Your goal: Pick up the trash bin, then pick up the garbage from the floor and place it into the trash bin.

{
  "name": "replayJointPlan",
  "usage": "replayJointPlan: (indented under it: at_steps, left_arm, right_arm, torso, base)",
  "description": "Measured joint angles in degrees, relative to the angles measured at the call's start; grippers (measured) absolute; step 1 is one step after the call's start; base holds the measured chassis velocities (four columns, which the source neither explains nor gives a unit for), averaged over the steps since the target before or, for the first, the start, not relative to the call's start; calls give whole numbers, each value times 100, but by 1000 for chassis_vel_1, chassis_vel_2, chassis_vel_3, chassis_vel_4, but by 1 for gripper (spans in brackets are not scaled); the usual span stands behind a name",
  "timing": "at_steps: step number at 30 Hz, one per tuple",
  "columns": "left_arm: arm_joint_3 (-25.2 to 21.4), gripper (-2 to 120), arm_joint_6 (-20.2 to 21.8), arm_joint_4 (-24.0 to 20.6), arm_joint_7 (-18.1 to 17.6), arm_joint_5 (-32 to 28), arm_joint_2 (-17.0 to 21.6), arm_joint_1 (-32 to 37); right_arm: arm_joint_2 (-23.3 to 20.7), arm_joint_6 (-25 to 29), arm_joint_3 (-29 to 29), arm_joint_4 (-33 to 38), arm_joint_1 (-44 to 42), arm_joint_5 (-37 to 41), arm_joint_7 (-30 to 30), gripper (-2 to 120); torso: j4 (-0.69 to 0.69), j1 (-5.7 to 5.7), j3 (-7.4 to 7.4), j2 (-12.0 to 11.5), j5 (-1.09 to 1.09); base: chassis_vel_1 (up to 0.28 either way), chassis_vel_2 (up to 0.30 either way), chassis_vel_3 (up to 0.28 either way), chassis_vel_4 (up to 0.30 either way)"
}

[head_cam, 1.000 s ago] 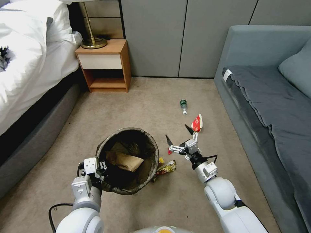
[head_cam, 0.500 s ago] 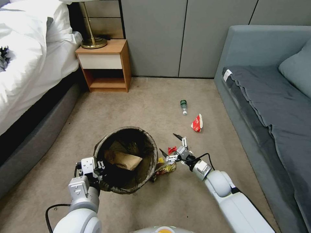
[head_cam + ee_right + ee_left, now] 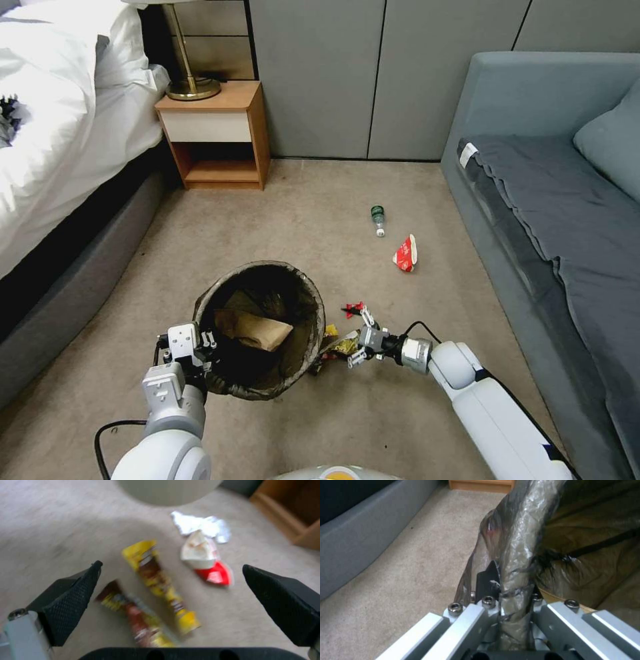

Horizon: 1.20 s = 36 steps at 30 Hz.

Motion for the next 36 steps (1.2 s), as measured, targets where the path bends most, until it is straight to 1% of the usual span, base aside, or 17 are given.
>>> replayJointPlan:
  at_steps: [1, 3, 5, 11, 12, 15, 21, 27, 36]
  left_arm:
    - [0, 0, 0, 0, 0, 0, 0, 0]
    - [11, 0, 0, 0, 0, 16, -4, 5]
    - [18, 0, 0, 0, 0, 23, -5, 9]
    - [40, 0, -7, 0, -1, 64, -18, 56]
    - [40, 0, -7, 0, -1, 64, -18, 56]
    - [41, 0, -16, 0, -2, 74, -20, 64]
    - [48, 0, -23, 0, -4, 84, -28, 70]
    - [64, 0, -30, 0, -6, 98, -37, 68]
    - [86, 0, -55, 7, -9, 131, -48, 97]
  right_arm:
    - [0, 0, 0, 0, 0, 0, 0, 100]
    - [55, 134, 21, -217, 55, -131, -60, 100]
    - [71, 154, 24, -284, 75, -153, -66, 100]
    - [185, 269, 50, -842, 249, -384, -35, 100]
    - [185, 269, 50, -842, 249, -384, -35, 100]
    - [260, 332, 57, -1139, 345, -552, 164, 100]
    - [325, 342, 70, -1447, 464, -702, 325, 100]
    - [371, 260, 44, -1672, 584, -740, 561, 100]
    - [480, -47, -86, -1995, 779, -754, 980, 100]
  torso:
    - [0, 0, 0, 0, 0]
    - [0, 0, 0, 0, 0]
    - [0, 0, 0, 1, 0]
    - [0, 0, 0, 0, 0]
    - [0, 0, 0, 0, 0]
    - [0, 0, 0, 0, 0]
    - [1, 0, -1, 0, 0]
    - [0, 0, -1, 0, 0]
    - [0, 0, -1, 0, 0]
  base:
    - [0, 0, 0, 0]
    - [0, 0, 0, 0]
    - [0, 0, 0, 0]
    - [0, 0, 0, 0]
    - [0, 0, 0, 0]
    - [0, 0, 0, 0]
    - [0, 0, 0, 0]
    - [0, 0, 0, 0]
    - [0, 0, 0, 0]
